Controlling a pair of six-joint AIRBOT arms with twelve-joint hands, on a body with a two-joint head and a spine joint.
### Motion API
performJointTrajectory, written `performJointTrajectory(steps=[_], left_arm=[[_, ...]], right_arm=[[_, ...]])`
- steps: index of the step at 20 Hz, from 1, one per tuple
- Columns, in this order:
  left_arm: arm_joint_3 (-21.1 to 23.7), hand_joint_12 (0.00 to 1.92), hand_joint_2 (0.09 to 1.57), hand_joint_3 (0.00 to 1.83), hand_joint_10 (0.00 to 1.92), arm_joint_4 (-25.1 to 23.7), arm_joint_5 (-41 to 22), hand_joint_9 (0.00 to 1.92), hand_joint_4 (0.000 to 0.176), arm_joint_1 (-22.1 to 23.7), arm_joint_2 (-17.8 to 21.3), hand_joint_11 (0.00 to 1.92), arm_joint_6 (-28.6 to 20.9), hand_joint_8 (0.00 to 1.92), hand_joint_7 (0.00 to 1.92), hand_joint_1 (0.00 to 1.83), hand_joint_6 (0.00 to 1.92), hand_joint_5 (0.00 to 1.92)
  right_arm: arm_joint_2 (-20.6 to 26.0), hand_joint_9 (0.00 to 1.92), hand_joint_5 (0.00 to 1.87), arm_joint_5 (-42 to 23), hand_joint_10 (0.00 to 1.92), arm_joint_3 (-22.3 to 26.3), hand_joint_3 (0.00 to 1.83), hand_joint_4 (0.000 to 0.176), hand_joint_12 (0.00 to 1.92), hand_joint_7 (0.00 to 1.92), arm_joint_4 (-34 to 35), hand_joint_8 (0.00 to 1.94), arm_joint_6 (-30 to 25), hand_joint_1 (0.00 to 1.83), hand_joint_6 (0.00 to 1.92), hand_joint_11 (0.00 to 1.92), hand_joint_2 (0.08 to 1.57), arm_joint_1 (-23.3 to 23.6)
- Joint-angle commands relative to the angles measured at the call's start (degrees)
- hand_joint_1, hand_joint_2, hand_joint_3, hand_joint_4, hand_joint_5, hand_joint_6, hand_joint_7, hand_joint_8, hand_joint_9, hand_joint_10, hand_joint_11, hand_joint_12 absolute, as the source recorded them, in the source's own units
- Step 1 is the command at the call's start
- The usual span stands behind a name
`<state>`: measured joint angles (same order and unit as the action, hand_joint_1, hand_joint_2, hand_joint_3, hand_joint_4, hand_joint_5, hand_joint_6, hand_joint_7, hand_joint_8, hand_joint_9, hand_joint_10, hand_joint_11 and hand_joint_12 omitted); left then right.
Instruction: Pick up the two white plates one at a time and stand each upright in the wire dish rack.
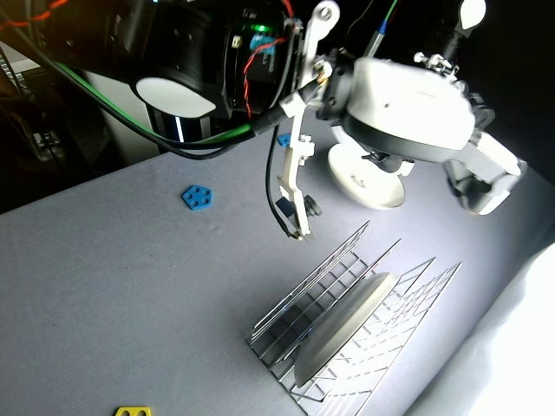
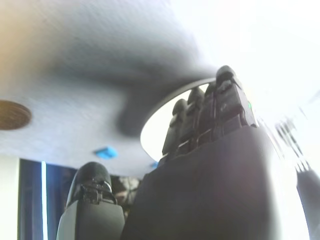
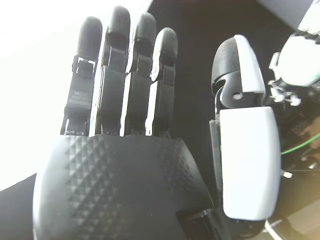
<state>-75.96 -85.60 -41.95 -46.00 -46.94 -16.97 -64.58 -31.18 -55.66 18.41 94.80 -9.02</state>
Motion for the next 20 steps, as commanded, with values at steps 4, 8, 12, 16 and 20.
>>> performJointTrajectory(steps=[4,8,12,16,20], left_arm=[[0.64,0.0,1.07,0.0,0.0,-0.13,-2.15,0.0,0.0,-1.62,-0.73,0.0,-0.17,0.0,0.0,0.0,0.0,0.0],[0.47,0.0,1.05,0.0,0.0,-0.08,-2.14,0.0,0.0,-1.23,-0.7,0.0,-0.43,0.0,0.0,0.0,0.0,0.0],[0.51,0.0,1.07,0.0,0.0,-0.08,-2.14,0.0,0.0,-1.21,-0.72,0.0,-0.43,0.0,0.0,0.0,0.0,0.0],[0.55,0.0,1.07,0.0,0.0,-0.08,-2.08,0.0,0.0,-1.16,-0.72,0.0,-0.43,0.0,0.0,0.0,0.0,0.0],[0.55,0.0,1.06,0.0,0.0,-0.09,-2.03,0.0,0.0,-1.15,-0.73,0.0,-0.43,0.0,0.0,0.0,0.0,0.0]], right_arm=[[-2.31,0.56,0.49,-12.82,0.0,2.35,0.0,0.0,1.13,0.59,-7.99,0.0,0.18,0.8,0.0,0.06,1.13,-4.28],[-4.59,0.22,0.21,-13.04,0.0,2.37,0.0,0.0,0.53,0.25,-8.16,0.0,3.3,0.84,0.0,0.0,1.08,-5.87],[-8.19,0.12,0.13,-10.21,0.0,1.42,0.0,0.0,0.28,0.16,-10.26,0.0,7.15,0.97,0.0,0.0,1.04,-7.51],[-11.85,0.0,0.02,-6.69,0.0,0.13,0.0,0.0,0.0,0.0,-10.23,0.0,11.7,1.04,0.0,0.0,1.08,-9.23],[-14.73,0.0,0.01,-3.55,0.0,-1.68,0.0,0.0,0.0,0.0,-7.68,0.0,16.14,1.03,0.0,0.0,1.09,-11.48]])
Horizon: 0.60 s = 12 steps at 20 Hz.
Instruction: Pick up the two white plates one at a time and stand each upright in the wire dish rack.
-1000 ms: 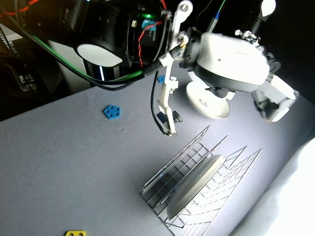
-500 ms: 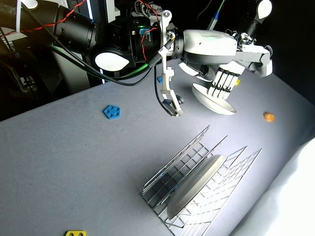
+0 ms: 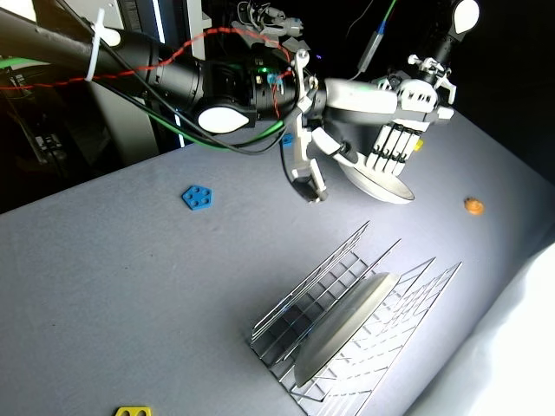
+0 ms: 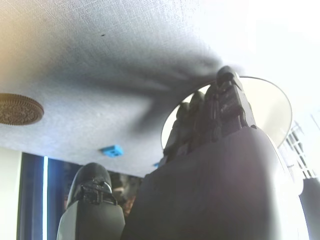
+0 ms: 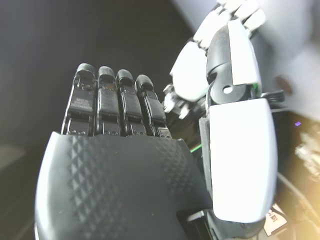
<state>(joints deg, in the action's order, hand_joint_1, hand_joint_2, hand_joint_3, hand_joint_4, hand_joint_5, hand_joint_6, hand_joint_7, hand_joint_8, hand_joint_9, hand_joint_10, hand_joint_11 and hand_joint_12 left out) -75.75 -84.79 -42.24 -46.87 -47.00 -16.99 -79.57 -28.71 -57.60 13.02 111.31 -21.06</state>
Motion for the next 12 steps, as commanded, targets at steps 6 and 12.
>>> performJointTrajectory(steps=[6,12], left_arm=[[0.17,0.0,1.05,0.0,0.0,-0.9,-1.72,0.0,0.0,-0.28,-0.83,0.0,-0.41,0.0,0.0,0.0,0.0,0.0],[0.05,0.0,1.05,0.0,0.0,-0.9,-1.72,0.0,0.0,-0.28,-0.98,0.0,-0.41,0.0,0.0,0.0,0.0,0.0]], right_arm=[[-4.39,0.0,0.04,-4.89,0.0,-4.22,0.01,0.0,0.0,0.02,2.52,0.0,3.04,1.0,0.0,0.0,1.11,-0.99],[-8.45,0.0,0.07,-4.99,0.0,-7.11,0.0,0.0,0.0,0.03,2.52,0.01,3.61,1.03,0.02,0.01,1.11,-1.58]])
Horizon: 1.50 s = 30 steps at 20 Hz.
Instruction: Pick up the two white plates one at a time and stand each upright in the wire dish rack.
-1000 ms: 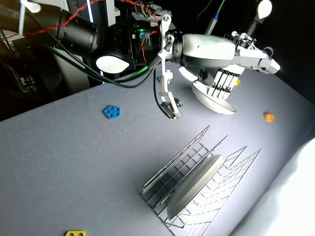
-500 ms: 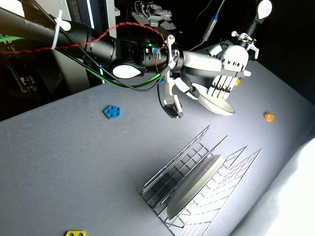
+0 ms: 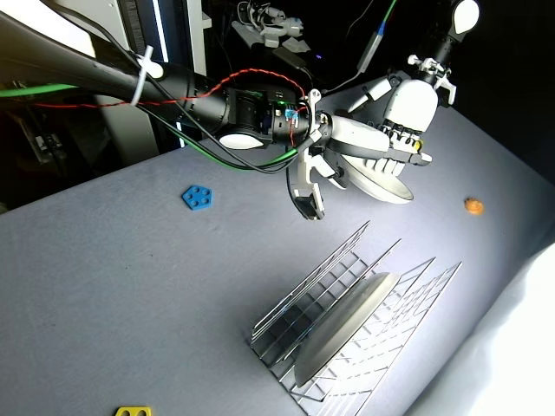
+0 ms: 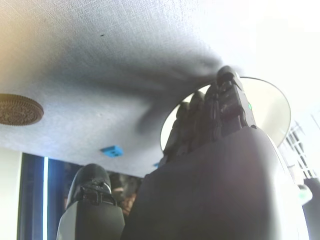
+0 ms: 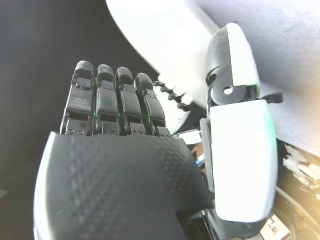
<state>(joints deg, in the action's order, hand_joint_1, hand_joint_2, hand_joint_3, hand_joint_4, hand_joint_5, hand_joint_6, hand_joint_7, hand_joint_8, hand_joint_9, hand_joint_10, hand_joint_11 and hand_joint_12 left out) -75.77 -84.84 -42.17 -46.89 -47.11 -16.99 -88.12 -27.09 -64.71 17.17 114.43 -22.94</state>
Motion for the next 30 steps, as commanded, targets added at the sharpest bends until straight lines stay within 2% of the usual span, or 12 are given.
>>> performJointTrajectory(steps=[1,2,6,11,16,17,19,20,24,25,26,30], left_arm=[[0.06,0.0,1.05,0.0,0.0,-0.86,-1.79,0.0,0.0,-0.25,-0.87,0.0,-0.41,0.0,0.0,0.0,0.0,0.0],[0.05,0.0,1.04,0.0,0.0,-0.86,-1.79,0.0,0.0,-0.25,-0.87,0.0,-0.41,0.0,0.0,0.0,0.0,0.0],[0.03,0.0,1.05,0.0,0.0,-0.86,-1.79,0.0,0.0,-0.25,-0.87,0.0,-0.41,0.0,0.0,0.0,0.0,0.0],[0.02,0.0,1.04,0.0,0.0,-0.86,-1.75,0.0,0.0,-0.27,-0.86,0.0,-0.41,0.0,0.0,0.0,0.0,0.0],[0.05,0.0,1.04,0.0,0.0,-0.87,-1.73,0.0,0.0,-0.29,-0.94,0.0,-0.4,0.0,0.0,0.0,0.0,0.0],[0.05,0.0,1.05,0.0,0.0,-0.87,-1.73,0.0,0.0,-0.3,-0.94,0.0,-0.4,0.0,0.0,0.0,0.0,0.0],[0.04,0.0,1.05,0.0,0.0,-0.87,-1.73,0.0,0.0,-0.3,-0.95,0.0,-0.4,0.0,0.0,0.0,0.0,0.0],[0.02,0.0,1.04,0.0,0.0,-0.87,-1.73,0.0,0.0,-0.07,-0.9,0.0,-0.4,0.0,0.0,0.0,0.0,0.0],[0.49,0.0,1.05,0.0,0.0,-0.68,-1.78,0.0,0.0,2.72,0.18,0.0,-0.41,0.0,0.0,0.0,0.0,0.0],[0.84,0.0,1.05,0.0,0.0,-0.36,-2.07,0.0,0.0,4.48,0.77,0.0,-0.54,0.0,0.0,0.0,0.0,0.0],[1.11,0.0,1.06,0.0,0.0,-0.34,-2.3,0.0,0.0,6.33,1.3,0.0,-1.01,0.0,0.0,0.0,0.0,0.0],[1.31,0.0,1.07,0.01,0.0,-0.32,-2.64,0.0,0.0,11.63,3.02,0.0,-1.4,0.0,0.0,0.0,0.0,0.0]], right_arm=[[-0.27,0.0,0.09,-6.79,0.0,0.0,0.0,0.0,0.01,0.04,-1.64,0.01,0.49,1.04,0.02,0.02,1.11,0.15],[-0.72,0.02,0.1,-6.9,0.01,-0.03,0.0,0.0,0.02,0.06,-1.64,0.02,0.49,1.03,0.02,0.03,1.11,-0.08],[-2.36,0.17,0.26,-6.93,0.02,-1.34,0.0,0.0,0.51,0.22,-1.49,0.01,0.47,1.03,0.01,0.0,1.1,-0.66],[-2.92,0.44,0.55,-7.15,0.03,-1.68,0.0,0.0,1.0,0.5,5.54,0.01,-2.13,1.05,0.02,0.0,1.12,-1.73],[-3.16,0.76,0.85,-7.9,0.03,-2.56,0.0,0.0,1.01,0.81,5.54,0.01,-6.33,1.1,0.01,0.29,1.15,-1.86],[-3.25,0.82,0.89,-8.15,0.01,-2.56,0.02,0.0,0.95,0.86,5.54,0.03,-6.46,1.13,0.87,0.38,1.15,-1.73],[-3.38,0.9,0.89,-8.63,0.02,-2.57,0.0,0.0,0.94,0.94,5.54,0.03,-7.03,1.14,1.05,0.46,1.16,-1.5],[-3.43,1.02,1.0,-9.08,0.04,-2.57,0.0,0.0,0.9,0.93,5.55,0.78,-7.17,1.21,1.03,0.58,1.14,-1.41],[-3.35,1.12,1.01,-9.52,0.06,-2.57,0.0,0.0,0.89,0.98,5.55,0.9,-6.91,1.22,0.99,0.69,1.11,-1.39],[-3.3,0.99,1.01,-9.61,0.87,-2.56,0.0,0.0,0.9,1.01,5.55,0.85,-6.77,1.35,0.94,0.73,1.09,-1.34],[-3.16,0.96,0.98,-9.61,1.07,-2.55,0.0,0.0,0.92,1.02,5.55,0.88,-6.68,1.38,0.97,0.75,1.09,-1.21],[-2.37,1.01,1.0,-9.61,1.03,-2.4,0.0,0.0,0.91,1.08,5.82,0.78,-6.4,1.38,0.91,0.78,1.07,-0.66]])
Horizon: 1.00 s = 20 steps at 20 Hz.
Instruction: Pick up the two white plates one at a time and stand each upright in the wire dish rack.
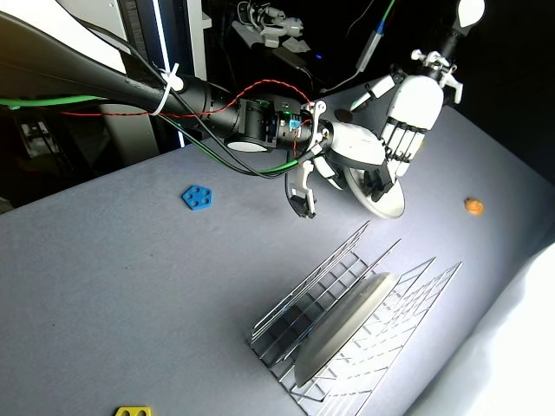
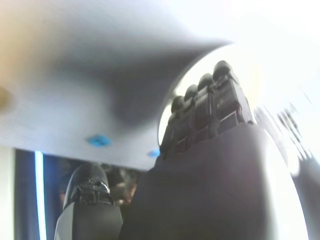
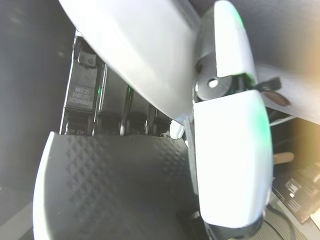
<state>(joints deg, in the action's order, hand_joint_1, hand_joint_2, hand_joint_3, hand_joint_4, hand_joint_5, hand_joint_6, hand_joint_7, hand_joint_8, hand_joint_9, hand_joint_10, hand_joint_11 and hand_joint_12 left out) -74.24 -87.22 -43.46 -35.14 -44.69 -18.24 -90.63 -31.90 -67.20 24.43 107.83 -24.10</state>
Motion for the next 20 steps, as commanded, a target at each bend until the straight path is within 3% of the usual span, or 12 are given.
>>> performJointTrajectory(steps=[1,8,12,13,14,15,16,20], left_arm=[[-0.64,0.0,1.06,0.0,0.0,2.06,-1.37,0.0,0.0,0.87,0.78,0.0,-0.2,0.0,0.0,0.0,0.0,0.0],[-1.53,0.0,1.05,0.0,0.0,2.08,-1.38,0.0,0.0,4.64,1.45,0.0,-0.75,0.0,0.0,0.0,0.0,0.0],[-2.05,0.0,1.05,0.0,0.0,2.1,-1.51,0.0,0.0,7.24,1.92,0.0,-0.78,0.0,0.0,0.0,0.0,0.0],[-2.57,0.0,1.04,0.0,0.0,2.1,-1.71,0.0,0.0,7.97,1.96,0.0,-1.02,0.0,0.0,0.0,0.0,0.0],[-2.9,0.0,1.04,0.0,0.0,2.1,-1.75,0.0,0.0,8.3,1.97,0.0,-1.08,0.0,0.0,0.0,0.0,0.0],[-3.38,0.0,1.04,0.0,0.0,2.1,-1.8,0.0,0.0,8.66,1.93,0.0,-1.17,0.0,0.0,0.0,0.0,0.0],[-3.7,0.0,1.05,0.0,0.0,2.1,-1.8,0.0,0.0,8.84,1.92,0.0,-1.24,0.0,0.0,0.0,0.0,0.0],[-4.07,0.0,1.05,0.0,0.0,2.08,-1.8,0.0,0.0,8.93,1.88,0.0,-1.54,0.0,0.0,0.0,0.0,0.0]], right_arm=[[0.73,1.0,0.98,-4.8,1.05,0.41,0.0,0.0,0.91,1.06,-0.7,0.79,0.24,1.38,0.95,0.76,1.08,0.74],[5.22,0.93,0.94,-4.92,1.13,5.0,0.0,0.0,0.96,1.01,0.14,0.87,-0.07,1.37,1.04,0.71,1.1,2.9],[7.53,0.96,0.98,-4.56,1.09,7.3,0.0,0.0,0.97,1.05,2.08,0.81,-0.21,1.38,0.98,0.74,1.09,5.23],[8.29,1.0,1.01,-4.24,0.6,7.96,0.0,0.0,0.95,1.05,2.81,0.84,-0.2,1.26,0.96,0.73,1.09,5.97],[8.81,1.0,1.01,-4.01,0.6,8.4,0.0,0.0,0.95,1.05,3.31,0.84,-0.2,1.26,0.96,0.73,1.09,6.4],[9.6,1.09,1.02,-3.66,0.32,9.15,0.0,0.017,0.91,1.07,3.99,0.81,-0.19,1.24,0.95,0.76,1.09,7.02],[10.28,1.14,1.0,-3.47,0.18,9.82,0.0,0.022,0.9,1.07,4.47,0.82,-0.19,1.23,0.98,0.77,1.09,7.56],[13.19,1.18,1.01,-2.47,0.08,12.75,0.0,0.028,0.88,1.04,7.02,0.87,-0.18,1.23,0.96,0.75,1.1,9.47]])
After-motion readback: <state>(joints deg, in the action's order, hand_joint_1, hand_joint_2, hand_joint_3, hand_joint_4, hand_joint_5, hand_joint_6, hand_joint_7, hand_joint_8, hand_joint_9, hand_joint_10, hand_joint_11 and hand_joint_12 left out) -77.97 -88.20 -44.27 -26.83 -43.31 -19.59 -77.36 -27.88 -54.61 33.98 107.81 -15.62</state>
